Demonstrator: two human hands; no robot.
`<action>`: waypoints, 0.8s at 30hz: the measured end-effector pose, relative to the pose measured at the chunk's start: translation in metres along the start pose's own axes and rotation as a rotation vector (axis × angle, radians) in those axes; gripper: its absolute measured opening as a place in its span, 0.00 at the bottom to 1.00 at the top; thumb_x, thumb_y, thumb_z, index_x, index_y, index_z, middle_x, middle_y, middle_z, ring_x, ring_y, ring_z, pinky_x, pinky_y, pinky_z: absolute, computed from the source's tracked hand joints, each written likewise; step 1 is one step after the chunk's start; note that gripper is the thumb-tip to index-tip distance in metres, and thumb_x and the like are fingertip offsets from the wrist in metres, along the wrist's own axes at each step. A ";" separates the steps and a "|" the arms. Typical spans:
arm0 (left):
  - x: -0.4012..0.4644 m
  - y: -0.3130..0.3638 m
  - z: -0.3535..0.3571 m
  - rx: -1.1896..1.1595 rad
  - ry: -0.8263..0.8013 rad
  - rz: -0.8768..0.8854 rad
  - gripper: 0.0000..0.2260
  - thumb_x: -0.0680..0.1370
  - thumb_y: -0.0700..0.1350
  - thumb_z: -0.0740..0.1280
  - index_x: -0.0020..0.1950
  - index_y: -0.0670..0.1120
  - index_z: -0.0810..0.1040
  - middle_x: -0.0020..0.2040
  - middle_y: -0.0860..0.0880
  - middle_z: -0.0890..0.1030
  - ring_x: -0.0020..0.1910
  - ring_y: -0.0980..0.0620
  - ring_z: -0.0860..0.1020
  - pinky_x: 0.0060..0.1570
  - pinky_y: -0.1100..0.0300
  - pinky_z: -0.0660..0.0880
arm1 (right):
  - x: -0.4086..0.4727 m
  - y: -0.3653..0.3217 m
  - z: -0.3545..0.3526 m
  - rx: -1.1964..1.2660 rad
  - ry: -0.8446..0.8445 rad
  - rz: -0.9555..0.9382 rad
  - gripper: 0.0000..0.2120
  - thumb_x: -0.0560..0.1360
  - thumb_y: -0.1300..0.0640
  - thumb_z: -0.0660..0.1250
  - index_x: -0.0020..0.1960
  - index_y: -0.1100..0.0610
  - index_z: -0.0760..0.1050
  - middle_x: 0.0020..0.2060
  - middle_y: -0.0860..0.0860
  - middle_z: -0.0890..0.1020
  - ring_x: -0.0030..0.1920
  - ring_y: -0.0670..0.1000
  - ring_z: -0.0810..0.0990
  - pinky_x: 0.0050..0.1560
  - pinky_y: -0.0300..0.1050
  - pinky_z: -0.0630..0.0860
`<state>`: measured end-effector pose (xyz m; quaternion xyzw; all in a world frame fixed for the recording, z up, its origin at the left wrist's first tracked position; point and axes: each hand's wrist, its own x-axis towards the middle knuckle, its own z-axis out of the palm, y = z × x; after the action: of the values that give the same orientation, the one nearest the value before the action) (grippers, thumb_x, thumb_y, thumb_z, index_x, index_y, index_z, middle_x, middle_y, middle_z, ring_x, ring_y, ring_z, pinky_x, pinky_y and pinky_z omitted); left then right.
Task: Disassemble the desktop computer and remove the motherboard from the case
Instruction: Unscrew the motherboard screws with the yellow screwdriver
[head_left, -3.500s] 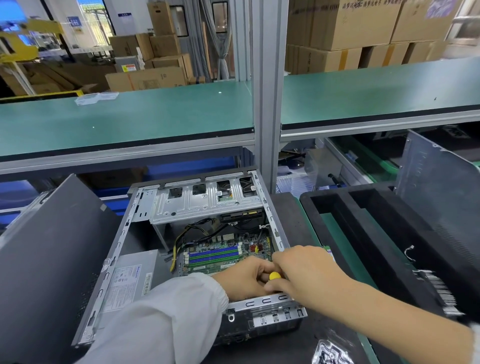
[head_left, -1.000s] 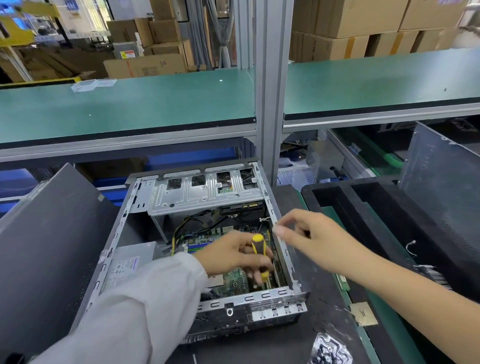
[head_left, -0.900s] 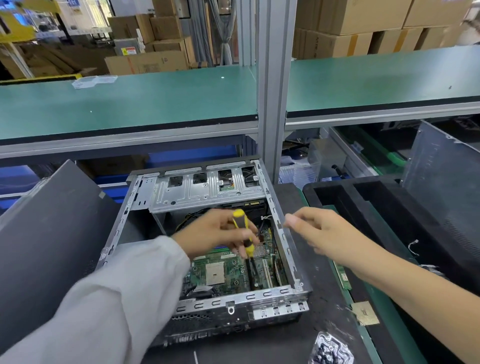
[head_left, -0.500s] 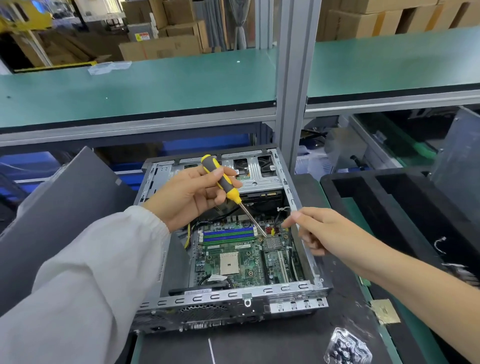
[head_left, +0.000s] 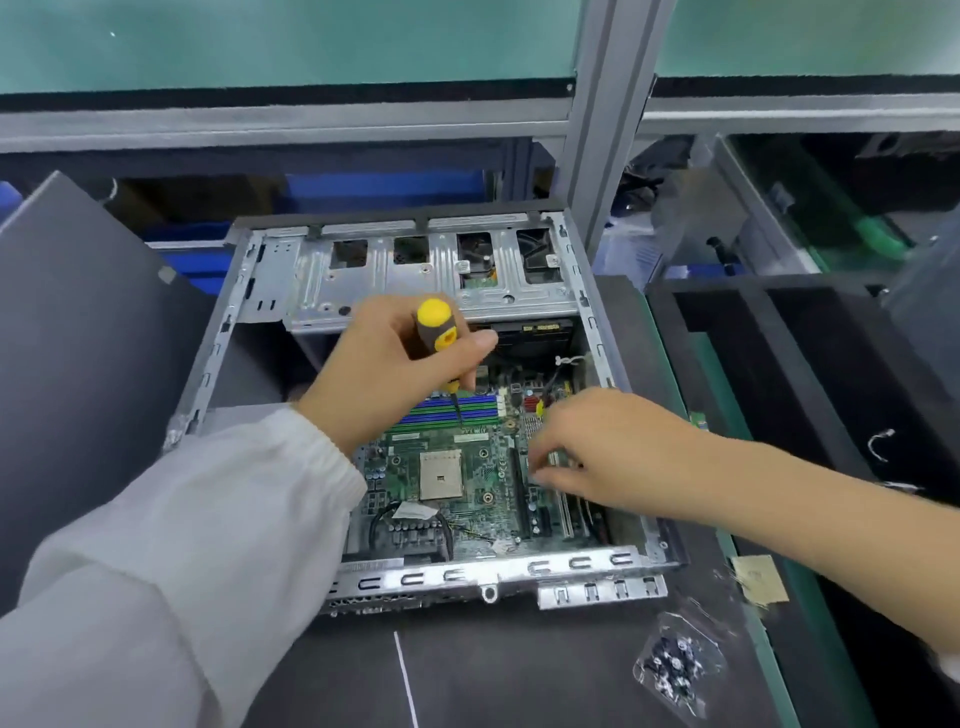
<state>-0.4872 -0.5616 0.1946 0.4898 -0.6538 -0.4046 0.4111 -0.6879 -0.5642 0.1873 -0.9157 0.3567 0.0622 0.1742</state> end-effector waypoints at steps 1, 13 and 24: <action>0.001 -0.002 -0.002 0.029 -0.051 -0.010 0.10 0.76 0.44 0.69 0.36 0.42 0.78 0.31 0.47 0.82 0.30 0.58 0.76 0.34 0.69 0.72 | 0.008 -0.001 0.003 -0.049 -0.049 -0.006 0.06 0.76 0.52 0.66 0.48 0.49 0.81 0.36 0.41 0.76 0.39 0.43 0.73 0.40 0.40 0.72; 0.001 -0.027 -0.044 0.132 -0.284 -0.082 0.08 0.72 0.52 0.70 0.40 0.48 0.80 0.34 0.50 0.82 0.28 0.61 0.74 0.30 0.72 0.70 | 0.041 0.000 0.016 -0.398 -0.473 0.103 0.04 0.73 0.63 0.64 0.42 0.55 0.75 0.42 0.51 0.80 0.42 0.54 0.79 0.39 0.44 0.76; 0.006 -0.052 -0.047 0.062 0.038 -0.039 0.09 0.75 0.49 0.68 0.41 0.44 0.78 0.32 0.48 0.81 0.30 0.58 0.77 0.32 0.69 0.72 | 0.041 -0.001 0.018 -0.404 -0.630 -0.001 0.05 0.73 0.61 0.63 0.42 0.53 0.75 0.37 0.50 0.78 0.39 0.54 0.78 0.41 0.47 0.79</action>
<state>-0.4289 -0.5835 0.1628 0.5222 -0.6485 -0.3828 0.4002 -0.6563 -0.5832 0.1613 -0.8678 0.2655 0.4100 0.0914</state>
